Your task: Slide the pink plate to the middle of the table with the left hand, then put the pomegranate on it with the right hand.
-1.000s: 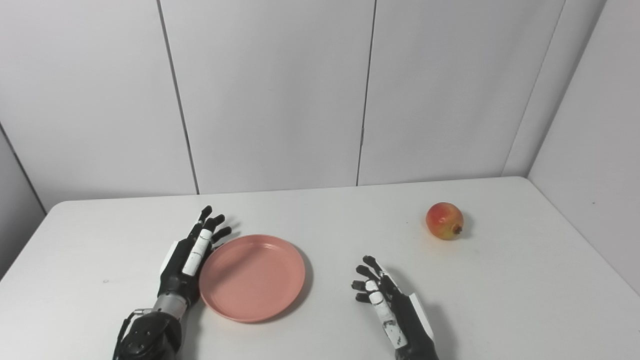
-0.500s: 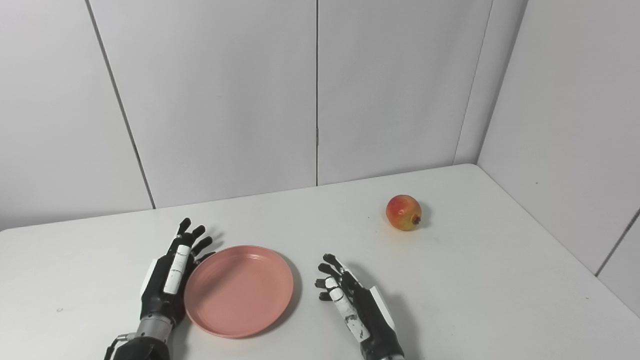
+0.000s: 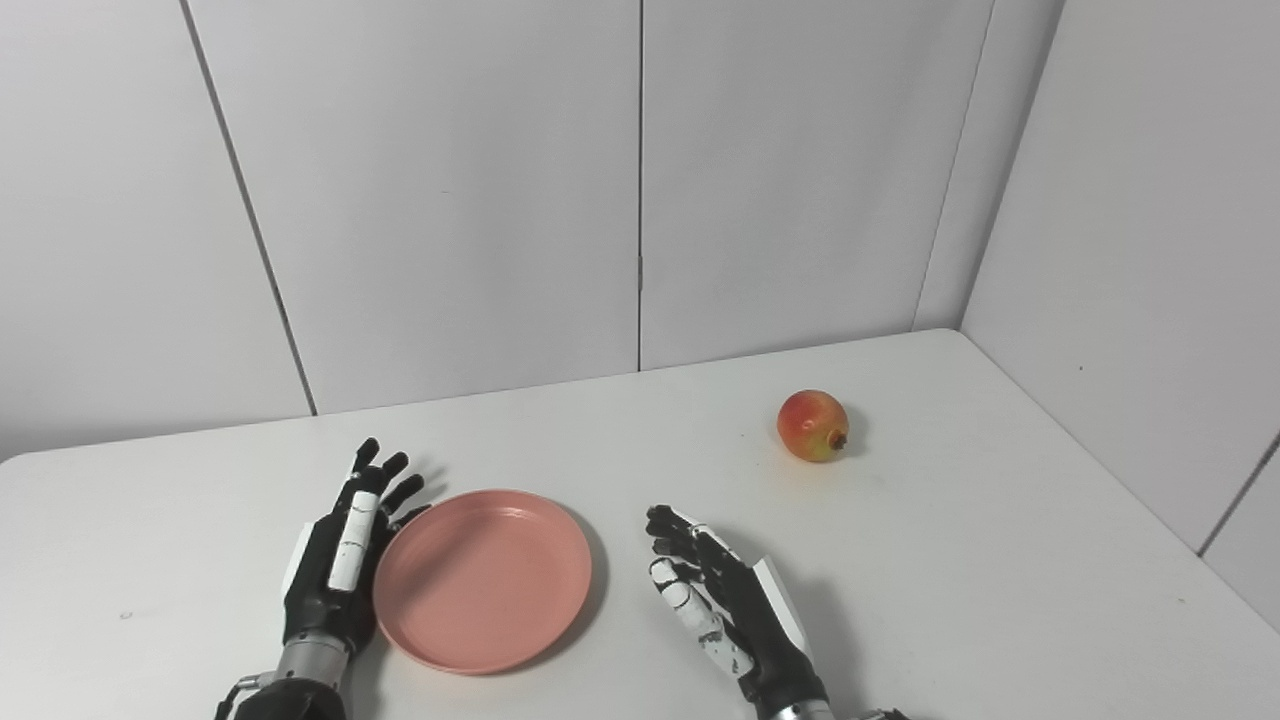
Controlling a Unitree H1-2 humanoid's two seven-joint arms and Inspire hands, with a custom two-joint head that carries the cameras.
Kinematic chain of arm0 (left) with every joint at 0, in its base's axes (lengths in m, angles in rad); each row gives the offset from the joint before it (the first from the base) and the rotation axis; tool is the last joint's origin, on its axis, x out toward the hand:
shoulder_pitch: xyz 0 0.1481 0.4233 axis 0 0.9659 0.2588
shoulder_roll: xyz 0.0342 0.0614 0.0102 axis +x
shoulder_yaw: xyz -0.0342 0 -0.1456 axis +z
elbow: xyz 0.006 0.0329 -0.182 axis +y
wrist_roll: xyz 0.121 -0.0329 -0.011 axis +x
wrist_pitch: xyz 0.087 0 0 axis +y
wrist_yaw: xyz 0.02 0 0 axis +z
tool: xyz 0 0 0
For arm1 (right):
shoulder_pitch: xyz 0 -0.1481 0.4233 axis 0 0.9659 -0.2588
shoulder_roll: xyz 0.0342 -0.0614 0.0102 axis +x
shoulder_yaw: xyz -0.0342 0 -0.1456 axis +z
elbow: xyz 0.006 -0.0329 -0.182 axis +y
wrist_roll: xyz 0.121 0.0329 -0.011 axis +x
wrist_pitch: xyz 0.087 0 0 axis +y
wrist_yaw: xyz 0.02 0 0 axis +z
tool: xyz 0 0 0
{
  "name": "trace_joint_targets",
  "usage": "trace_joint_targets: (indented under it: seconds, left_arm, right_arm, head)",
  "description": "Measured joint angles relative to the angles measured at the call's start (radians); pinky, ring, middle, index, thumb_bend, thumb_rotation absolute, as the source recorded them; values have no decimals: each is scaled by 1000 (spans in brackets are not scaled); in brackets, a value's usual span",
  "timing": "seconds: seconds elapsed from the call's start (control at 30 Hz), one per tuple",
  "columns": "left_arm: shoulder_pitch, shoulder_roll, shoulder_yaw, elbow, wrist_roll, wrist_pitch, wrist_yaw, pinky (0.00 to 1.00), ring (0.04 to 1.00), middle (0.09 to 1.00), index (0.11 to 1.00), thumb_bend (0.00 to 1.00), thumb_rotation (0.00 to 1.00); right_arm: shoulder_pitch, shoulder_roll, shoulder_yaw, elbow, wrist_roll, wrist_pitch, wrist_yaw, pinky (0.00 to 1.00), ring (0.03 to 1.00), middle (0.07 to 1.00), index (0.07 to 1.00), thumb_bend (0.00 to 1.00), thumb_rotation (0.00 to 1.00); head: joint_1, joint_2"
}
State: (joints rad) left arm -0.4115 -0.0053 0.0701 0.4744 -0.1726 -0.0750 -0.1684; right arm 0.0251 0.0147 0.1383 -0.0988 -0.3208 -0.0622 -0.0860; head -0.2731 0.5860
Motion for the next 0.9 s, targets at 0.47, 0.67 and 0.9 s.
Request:
trace_joint_targets:
  seconds: [0.47, 0.67, 0.9]
  left_arm:
    - [-1, -10, 1, 2, -1, -1, 3, 745, 874, 923, 1000, 837, 779]
    - [-4, -10, 4, 9, -1, -7, 2, 757, 876, 913, 1000, 836, 774]
    - [-5, -11, 4, 10, -1, -12, 2, 757, 878, 916, 1000, 826, 780]
  right_arm:
    - [-198, -109, -11, -85, -253, 1, -9, 614, 700, 736, 722, 774, 978]
    - [-283, -142, -12, -41, -350, 0, -47, 581, 675, 729, 719, 801, 975]
    - [-400, -219, -7, -8, -480, 16, -32, 565, 664, 730, 742, 816, 960]
  head:
    - [-12, -26]
    - [-17, -34]
    - [-14, -32]
